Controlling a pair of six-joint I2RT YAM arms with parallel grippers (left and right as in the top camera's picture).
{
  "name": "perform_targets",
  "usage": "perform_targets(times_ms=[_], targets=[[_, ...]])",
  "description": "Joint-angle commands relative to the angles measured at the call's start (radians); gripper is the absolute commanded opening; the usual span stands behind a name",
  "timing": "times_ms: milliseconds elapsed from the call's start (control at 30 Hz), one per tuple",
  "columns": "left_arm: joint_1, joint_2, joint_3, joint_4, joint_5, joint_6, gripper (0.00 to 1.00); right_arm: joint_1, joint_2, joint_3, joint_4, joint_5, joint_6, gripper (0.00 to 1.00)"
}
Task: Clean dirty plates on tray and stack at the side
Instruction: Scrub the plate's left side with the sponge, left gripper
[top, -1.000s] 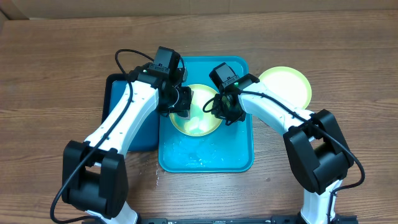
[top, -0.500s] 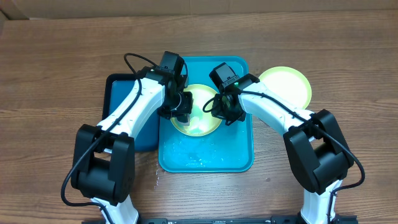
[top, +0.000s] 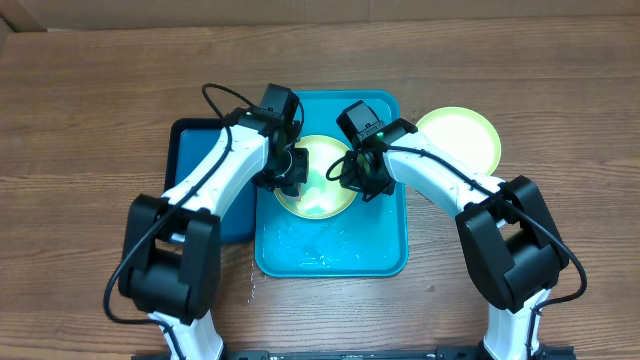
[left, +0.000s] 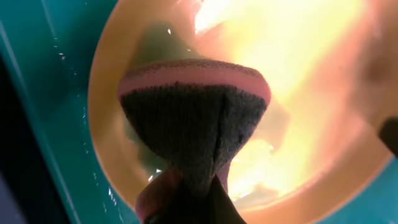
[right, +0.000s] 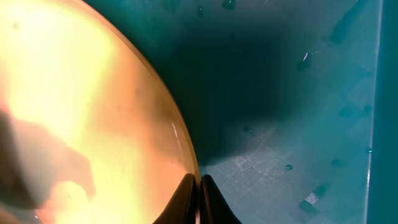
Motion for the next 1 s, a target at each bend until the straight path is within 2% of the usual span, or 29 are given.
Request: perform_targets(times_ms=[0,133,267,400,533,667,800,967], targets=[[-0.013,0.069,-0.007,0.016,-0.019,0.002,0.04,0.005,0.000,-0.005,0.003,0.003,0.000,0.04],[-0.014,0.162,-0.007,0.043,0.026,0.001,0.04,0.005,0.000,-0.005,0.003,0.003,0.000,0.04],[-0.013,0.210,-0.007,0.046,0.243,0.053,0.04,0.005,0.000,-0.004,0.003,0.003,0.000,0.04],[0.001,0.191,0.007,0.043,0.421,0.113,0.04,0.005,0.000,-0.005,0.003,0.002,0.000,0.04],[0.039,0.135,0.054,0.006,0.484,0.118,0.04,0.005,0.000,-0.005,0.003,0.003,0.000,0.04],[0.073,0.032,0.074,0.003,0.460,0.117,0.04,0.005,0.000,-0.004,0.003,0.003,0.000,0.04],[0.073,-0.040,0.074,-0.005,0.315,0.110,0.04,0.005,0.000,-0.005,0.004,0.003,0.000,0.04],[0.049,-0.036,0.061,-0.023,0.161,0.076,0.04,0.005,0.000,-0.005,0.004,0.003,0.000,0.04]])
